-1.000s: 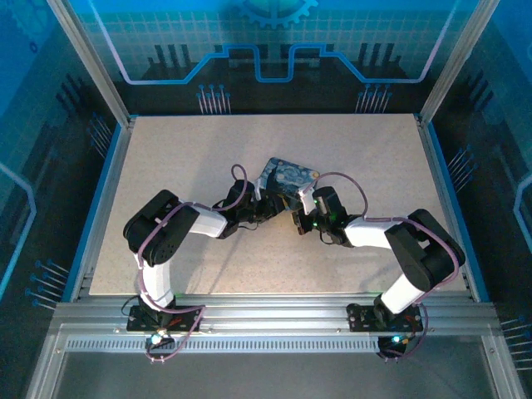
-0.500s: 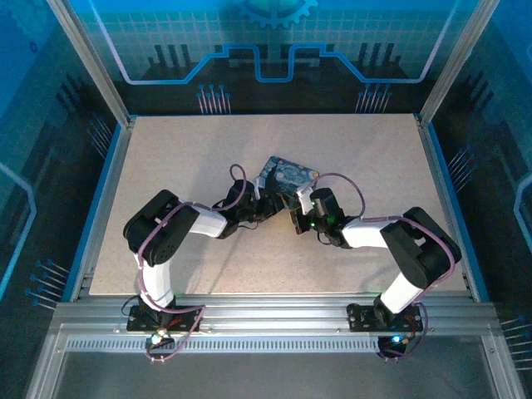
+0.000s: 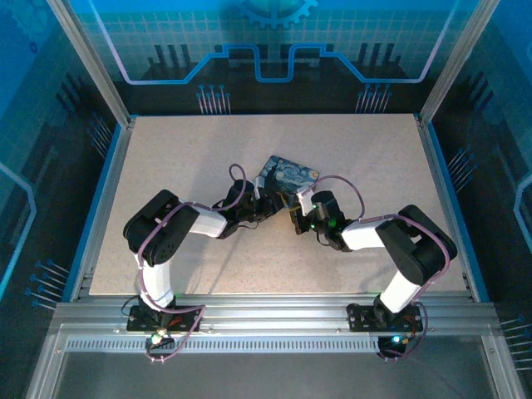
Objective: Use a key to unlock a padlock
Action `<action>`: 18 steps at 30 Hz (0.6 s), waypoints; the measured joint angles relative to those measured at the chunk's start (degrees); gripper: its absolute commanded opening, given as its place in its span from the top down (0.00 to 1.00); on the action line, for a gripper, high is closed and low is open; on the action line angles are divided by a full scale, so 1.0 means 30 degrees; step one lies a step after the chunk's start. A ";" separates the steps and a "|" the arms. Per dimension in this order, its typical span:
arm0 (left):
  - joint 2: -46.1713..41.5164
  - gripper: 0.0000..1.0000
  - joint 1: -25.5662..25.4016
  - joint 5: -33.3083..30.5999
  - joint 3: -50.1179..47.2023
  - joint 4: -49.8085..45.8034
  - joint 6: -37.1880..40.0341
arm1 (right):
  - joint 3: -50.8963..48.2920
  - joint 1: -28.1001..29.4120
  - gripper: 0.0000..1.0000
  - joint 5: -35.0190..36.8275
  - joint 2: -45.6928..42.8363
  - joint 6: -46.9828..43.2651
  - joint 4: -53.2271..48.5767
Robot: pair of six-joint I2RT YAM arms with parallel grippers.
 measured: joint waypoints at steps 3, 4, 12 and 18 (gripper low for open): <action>0.0000 0.75 0.0000 -0.0007 0.0000 -0.0015 -0.0087 | -0.0029 0.0000 1.00 0.0051 0.0226 -0.0299 0.0408; 0.0000 0.75 0.0000 -0.0015 0.0000 -0.0015 -0.0095 | -0.0036 0.0015 1.00 0.0058 0.0284 -0.0357 0.0539; 0.0000 0.75 0.0000 -0.0007 0.0000 0.0015 -0.0350 | -0.0313 0.0029 1.00 0.0109 0.0401 -0.0466 0.1515; 0.0000 0.75 0.0000 0.0015 0.0000 0.0160 -0.0408 | -0.0357 0.0029 1.00 0.0080 0.0401 -0.0444 0.1880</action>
